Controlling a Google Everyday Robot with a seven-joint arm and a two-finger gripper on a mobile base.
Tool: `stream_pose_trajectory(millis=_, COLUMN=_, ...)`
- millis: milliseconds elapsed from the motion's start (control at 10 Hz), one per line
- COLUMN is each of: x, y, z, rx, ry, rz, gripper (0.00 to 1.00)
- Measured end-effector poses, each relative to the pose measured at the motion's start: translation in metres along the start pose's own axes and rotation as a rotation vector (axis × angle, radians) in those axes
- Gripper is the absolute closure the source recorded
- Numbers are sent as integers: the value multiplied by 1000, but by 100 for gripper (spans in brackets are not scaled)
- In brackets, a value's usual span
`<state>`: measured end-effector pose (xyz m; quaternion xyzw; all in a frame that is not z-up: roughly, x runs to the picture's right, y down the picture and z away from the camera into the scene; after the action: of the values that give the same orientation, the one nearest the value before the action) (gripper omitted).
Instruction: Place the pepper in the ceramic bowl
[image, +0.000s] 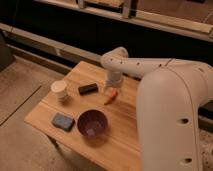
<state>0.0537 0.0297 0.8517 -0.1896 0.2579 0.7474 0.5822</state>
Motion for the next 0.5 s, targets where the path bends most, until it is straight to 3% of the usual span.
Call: stream_pose_trajectory(millis=500, x=0, y=-8, z=24, rx=6, ry=16, rz=14, gripper=35)
